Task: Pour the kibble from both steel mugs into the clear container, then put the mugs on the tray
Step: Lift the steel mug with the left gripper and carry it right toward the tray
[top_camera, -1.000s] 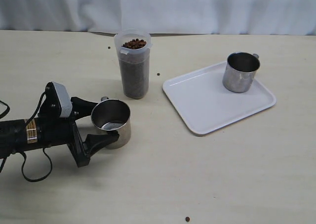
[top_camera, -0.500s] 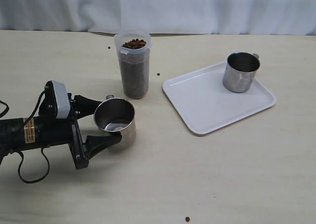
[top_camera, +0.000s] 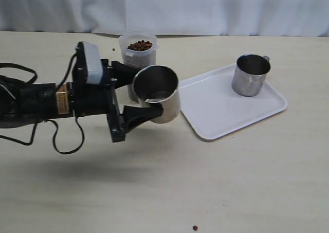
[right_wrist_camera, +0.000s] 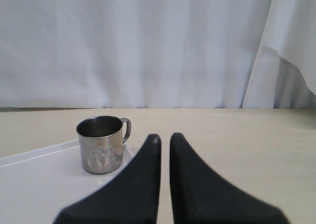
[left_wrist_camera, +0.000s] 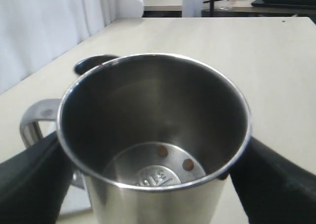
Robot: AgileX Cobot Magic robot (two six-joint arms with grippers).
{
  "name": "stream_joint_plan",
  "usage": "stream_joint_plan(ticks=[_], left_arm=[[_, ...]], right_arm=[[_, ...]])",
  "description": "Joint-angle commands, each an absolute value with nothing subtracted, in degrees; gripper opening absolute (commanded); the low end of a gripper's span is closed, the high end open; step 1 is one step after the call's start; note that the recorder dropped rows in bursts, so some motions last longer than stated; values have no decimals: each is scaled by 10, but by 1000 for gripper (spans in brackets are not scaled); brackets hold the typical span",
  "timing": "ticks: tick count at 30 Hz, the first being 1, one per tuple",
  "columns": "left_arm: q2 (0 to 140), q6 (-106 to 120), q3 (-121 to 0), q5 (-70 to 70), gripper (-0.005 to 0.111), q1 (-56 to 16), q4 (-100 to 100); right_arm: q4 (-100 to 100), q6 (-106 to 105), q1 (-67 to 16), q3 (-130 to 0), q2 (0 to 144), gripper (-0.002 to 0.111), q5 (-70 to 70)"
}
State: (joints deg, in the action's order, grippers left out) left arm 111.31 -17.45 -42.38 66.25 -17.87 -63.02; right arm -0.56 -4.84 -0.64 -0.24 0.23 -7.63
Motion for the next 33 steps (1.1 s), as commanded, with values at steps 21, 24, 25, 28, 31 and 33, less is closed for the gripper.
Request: stream_joint_plan(ticks=[21,24,25,28,31,33], left_arm=[[1255,-255,-657,541,0,-355,-541],[1272,-256,-674,509,0,-364,-536],[1276,-256,-680,502,0,-366,-532],[1288,-256,-692,494,0,-370,-522],[1297,-256,-696,496,0,-370,-497],[1303,-256,-696,496,0,-370,-486]], right_arm=[[-6,-48,-2,0,0,5,-76],[-6,-48,-2,0,0,5,-76],[-6,-48,-2,0,0,5,-76],[-6,-48,-2,0,0,5,-76],[-6,-48,-2,0,0,5,-76],[-6,-48,-2,0,0,5,-76]])
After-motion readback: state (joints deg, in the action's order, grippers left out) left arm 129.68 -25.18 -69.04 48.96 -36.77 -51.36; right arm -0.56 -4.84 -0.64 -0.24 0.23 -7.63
